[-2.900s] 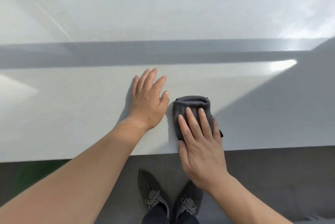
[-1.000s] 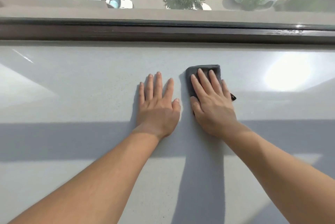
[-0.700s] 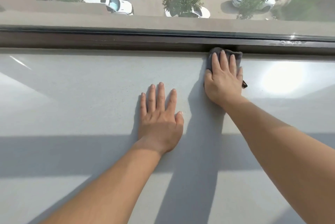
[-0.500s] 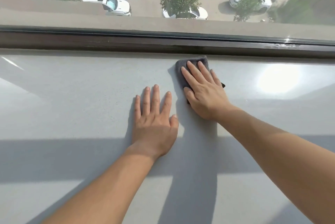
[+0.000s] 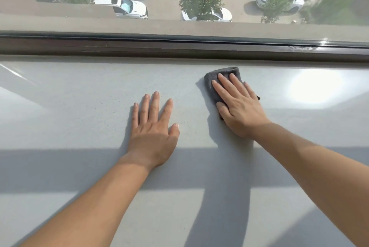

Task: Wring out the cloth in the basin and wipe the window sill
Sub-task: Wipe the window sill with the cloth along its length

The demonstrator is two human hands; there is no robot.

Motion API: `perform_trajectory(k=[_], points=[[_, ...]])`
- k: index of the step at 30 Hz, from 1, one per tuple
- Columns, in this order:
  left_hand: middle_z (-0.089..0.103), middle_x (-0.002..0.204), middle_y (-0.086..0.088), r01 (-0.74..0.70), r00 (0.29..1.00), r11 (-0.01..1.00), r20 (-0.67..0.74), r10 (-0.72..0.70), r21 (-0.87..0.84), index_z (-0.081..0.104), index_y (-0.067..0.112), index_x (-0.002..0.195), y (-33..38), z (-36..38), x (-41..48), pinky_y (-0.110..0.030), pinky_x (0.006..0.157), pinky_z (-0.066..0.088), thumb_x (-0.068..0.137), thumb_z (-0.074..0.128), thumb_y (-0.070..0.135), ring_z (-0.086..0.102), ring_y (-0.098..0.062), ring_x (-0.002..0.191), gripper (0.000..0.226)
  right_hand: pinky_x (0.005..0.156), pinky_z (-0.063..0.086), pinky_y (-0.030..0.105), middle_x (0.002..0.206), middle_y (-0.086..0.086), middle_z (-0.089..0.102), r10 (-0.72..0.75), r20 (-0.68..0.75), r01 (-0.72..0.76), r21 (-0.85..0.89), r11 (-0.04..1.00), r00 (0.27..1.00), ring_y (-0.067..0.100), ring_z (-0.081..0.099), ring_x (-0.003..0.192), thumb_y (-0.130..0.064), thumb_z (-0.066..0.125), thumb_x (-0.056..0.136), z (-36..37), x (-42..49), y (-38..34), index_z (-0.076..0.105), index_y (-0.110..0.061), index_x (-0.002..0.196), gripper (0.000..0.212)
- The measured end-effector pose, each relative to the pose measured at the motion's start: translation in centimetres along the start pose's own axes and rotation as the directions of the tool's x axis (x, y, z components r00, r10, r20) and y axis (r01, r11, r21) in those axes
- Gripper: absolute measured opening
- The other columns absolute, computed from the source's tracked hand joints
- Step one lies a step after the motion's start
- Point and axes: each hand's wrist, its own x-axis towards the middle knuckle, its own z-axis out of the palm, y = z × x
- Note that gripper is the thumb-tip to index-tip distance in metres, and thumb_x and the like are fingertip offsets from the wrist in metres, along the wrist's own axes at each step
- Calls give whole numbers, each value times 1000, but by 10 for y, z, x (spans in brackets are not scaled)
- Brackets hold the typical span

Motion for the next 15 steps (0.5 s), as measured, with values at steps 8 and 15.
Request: perform_trajectory(k=[8, 15], points=[[-6, 166, -4, -4, 994, 994, -107, -8, -112, 11, 23, 157, 65, 6, -25, -38, 121, -16, 92, 19, 41, -17, -16, 151, 68, 124, -5, 48, 168, -8, -2, 175, -63, -172, 54, 984, 983, 19, -9, 154, -42, 24, 99, -1, -7, 3, 7, -31, 160, 64], [-8, 165, -10, 39, 995, 999, -94, -36, 30, 11, 17, 157, 80, 31, -41, -39, 119, -15, 89, 18, 46, -16, -21, 151, 74, 124, -1, 46, 168, -9, 4, 112, -50, -111, 27, 993, 992, 18, -4, 155, -41, 25, 101, -10, -8, 64, 13, -32, 159, 60]])
